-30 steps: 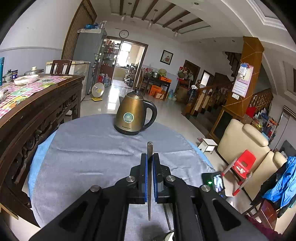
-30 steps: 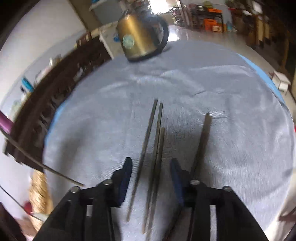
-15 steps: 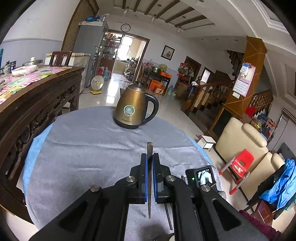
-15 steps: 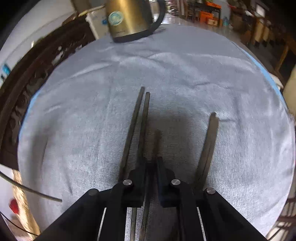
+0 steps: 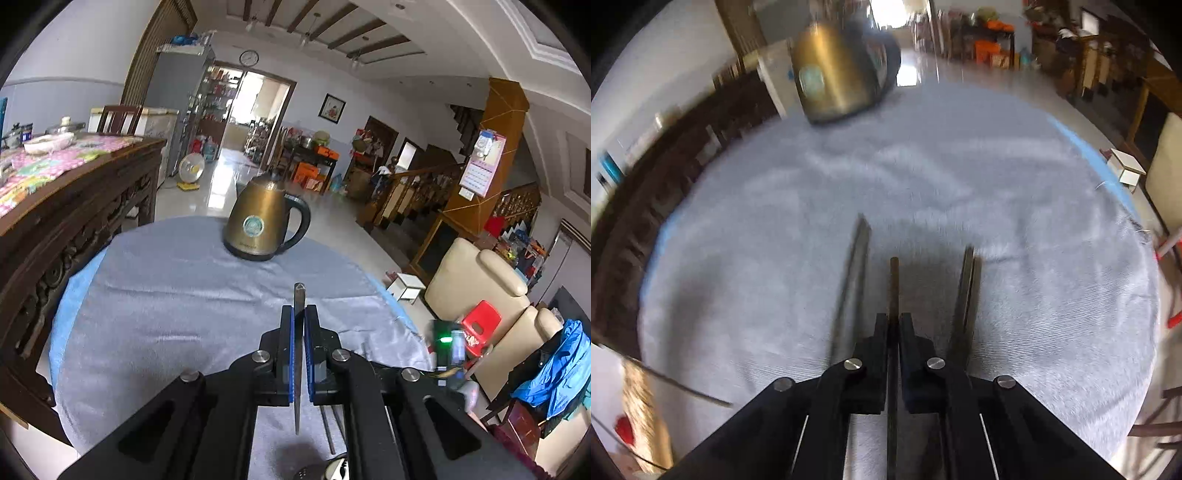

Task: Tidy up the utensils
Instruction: 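Lower the chopsticks into the holder and open both tools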

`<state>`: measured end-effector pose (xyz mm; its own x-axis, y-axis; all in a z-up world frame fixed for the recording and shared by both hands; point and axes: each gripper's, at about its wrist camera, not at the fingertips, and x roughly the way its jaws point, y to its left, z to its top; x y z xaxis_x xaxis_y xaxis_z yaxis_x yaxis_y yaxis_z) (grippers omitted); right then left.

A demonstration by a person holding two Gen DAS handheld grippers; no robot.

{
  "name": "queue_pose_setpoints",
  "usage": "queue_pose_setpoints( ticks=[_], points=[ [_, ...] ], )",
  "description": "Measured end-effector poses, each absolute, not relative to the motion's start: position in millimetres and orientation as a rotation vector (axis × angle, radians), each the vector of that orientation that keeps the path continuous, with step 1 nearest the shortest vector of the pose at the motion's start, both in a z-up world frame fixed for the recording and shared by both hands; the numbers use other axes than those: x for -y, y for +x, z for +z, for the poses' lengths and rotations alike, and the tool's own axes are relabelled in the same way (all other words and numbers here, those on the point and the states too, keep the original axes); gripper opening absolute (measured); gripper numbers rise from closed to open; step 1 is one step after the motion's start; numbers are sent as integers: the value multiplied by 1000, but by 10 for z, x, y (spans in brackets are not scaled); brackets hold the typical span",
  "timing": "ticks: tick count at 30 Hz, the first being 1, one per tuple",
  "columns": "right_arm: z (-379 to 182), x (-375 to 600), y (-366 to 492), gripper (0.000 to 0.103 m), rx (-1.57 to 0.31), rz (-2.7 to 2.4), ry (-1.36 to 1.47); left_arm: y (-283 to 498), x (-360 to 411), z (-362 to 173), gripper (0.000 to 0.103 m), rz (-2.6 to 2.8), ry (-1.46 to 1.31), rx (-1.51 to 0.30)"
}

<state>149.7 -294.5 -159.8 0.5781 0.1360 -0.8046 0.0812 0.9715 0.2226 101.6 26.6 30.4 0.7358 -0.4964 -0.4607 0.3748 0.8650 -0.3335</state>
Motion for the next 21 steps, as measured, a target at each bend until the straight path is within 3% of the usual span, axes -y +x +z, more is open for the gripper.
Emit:
queue_pose_setpoints(
  ticks=[12,21],
  points=[
    [-156,2826,336,6,-384,78,323,434,-269,929,5,-513,-225,-407],
    [486,2432,-47,6,-265,171,274,87,-275,1234,5,-539,-211,-344]
  ],
)
